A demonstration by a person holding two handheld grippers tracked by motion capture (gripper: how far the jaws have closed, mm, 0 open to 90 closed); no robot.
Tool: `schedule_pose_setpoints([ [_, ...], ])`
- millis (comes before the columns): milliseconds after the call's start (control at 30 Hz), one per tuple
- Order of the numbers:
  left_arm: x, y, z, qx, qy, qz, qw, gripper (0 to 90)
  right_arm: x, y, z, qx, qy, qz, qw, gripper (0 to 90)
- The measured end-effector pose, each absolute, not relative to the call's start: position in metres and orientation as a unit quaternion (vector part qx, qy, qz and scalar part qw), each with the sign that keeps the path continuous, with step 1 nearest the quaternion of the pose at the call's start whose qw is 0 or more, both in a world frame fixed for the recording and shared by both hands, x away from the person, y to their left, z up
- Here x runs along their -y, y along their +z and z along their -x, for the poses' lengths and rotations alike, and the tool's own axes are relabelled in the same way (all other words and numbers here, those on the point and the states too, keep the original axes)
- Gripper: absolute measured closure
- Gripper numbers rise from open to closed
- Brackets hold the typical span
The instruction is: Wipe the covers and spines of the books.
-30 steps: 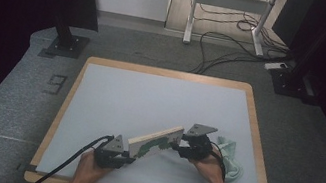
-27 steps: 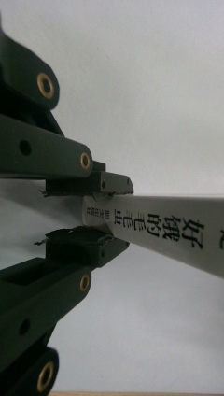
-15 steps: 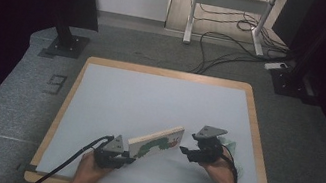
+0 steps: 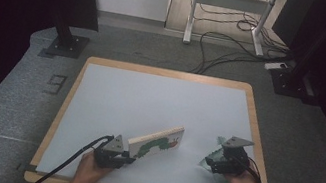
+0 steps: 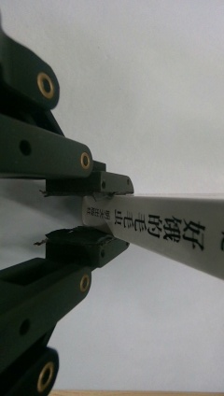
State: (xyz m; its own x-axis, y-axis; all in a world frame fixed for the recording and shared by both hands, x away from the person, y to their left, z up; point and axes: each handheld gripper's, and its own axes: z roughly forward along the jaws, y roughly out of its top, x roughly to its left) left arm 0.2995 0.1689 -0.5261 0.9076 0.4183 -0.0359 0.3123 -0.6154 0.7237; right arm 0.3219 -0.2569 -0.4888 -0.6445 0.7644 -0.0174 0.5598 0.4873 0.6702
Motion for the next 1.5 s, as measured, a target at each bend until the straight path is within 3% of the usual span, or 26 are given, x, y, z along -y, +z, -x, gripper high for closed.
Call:
schedule_pose_setpoints([
  [300,-0.169,-0.526,-0.300,-0.204,0.067,-0.896,0.389,73.5,0.282,-0.519,-0.314,-0.846,0.287,-0.426,0.145,16.8],
  [400,-0.169,-0.526,-0.300,-0.204,0.068,-0.896,0.389,73.5,0.287,-0.519,-0.310,-0.831,0.304,-0.439,0.157,34.2],
  [500,-0.169,-0.526,-0.299,-0.204,0.069,-0.896,0.388,73.5,0.289,-0.516,-0.307,-0.827,0.307,-0.443,0.160,61.4],
  [600,-0.169,-0.526,-0.299,-0.204,0.069,-0.896,0.388,73.5,0.287,-0.515,-0.305,-0.830,0.303,-0.439,0.164,73.1],
  [767,-0.169,-0.526,-0.299,-0.204,0.069,-0.896,0.388,73.6,0.281,-0.511,-0.303,-0.839,0.293,-0.426,0.173,75.2],
  [1067,-0.169,-0.526,-0.299,-0.204,0.068,-0.896,0.388,73.7,0.263,-0.488,-0.294,-0.844,0.349,-0.381,0.145,75.0],
  [1500,-0.169,-0.526,-0.300,-0.204,0.068,-0.896,0.388,73.7,0.185,-0.481,-0.299,-0.873,0.379,-0.287,0.103,74.7],
])
